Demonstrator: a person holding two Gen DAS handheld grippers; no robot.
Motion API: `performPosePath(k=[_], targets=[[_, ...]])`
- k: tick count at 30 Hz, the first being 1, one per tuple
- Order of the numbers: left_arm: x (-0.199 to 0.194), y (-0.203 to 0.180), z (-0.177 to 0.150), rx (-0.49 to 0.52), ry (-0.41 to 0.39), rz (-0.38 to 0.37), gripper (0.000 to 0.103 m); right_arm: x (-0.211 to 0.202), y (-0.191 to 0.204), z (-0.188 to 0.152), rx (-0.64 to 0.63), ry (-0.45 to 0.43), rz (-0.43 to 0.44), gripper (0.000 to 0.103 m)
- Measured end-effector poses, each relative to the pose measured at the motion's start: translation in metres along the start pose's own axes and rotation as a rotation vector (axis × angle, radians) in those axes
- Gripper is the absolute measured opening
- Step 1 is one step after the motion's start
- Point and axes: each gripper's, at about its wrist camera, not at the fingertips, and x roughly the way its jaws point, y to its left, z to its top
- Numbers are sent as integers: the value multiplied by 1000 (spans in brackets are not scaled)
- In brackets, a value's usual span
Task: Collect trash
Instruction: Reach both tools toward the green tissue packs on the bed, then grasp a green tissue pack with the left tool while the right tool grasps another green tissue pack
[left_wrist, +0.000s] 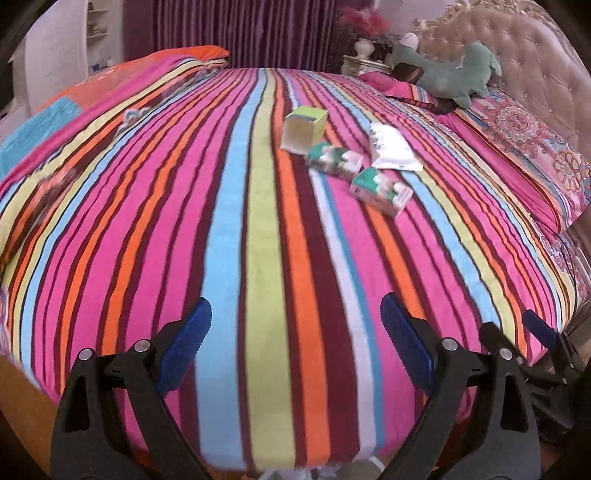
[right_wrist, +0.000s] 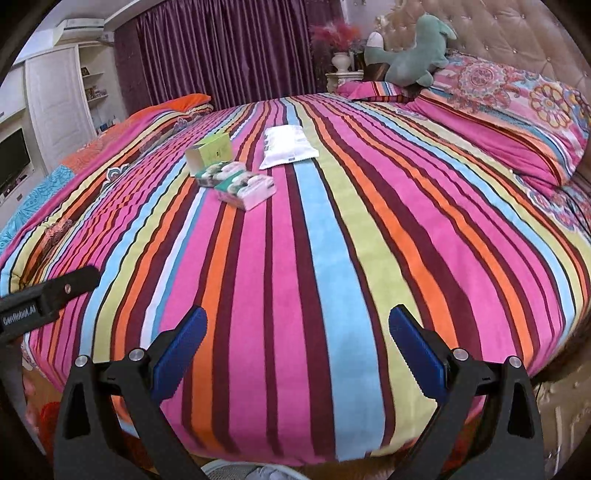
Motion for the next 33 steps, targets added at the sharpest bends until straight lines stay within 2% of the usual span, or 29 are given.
performPosePath(k=[5, 10, 18, 24, 33], targets=[[25, -6, 31, -11, 16, -12, 90, 20, -3, 19, -44, 13, 15, 94], [53, -9, 67, -69, 41, -46, 90, 40, 0, 40, -103, 11, 53, 94], [96, -25, 126, -144, 111, -12, 90, 70, 11, 66, -175, 15, 99, 94], [129, -37, 153, -212, 177, -16, 90, 89, 19, 77, -195, 33, 128, 94], [178, -45, 173, -243, 288, 7, 90, 118, 28, 93, -271, 66, 156, 94]])
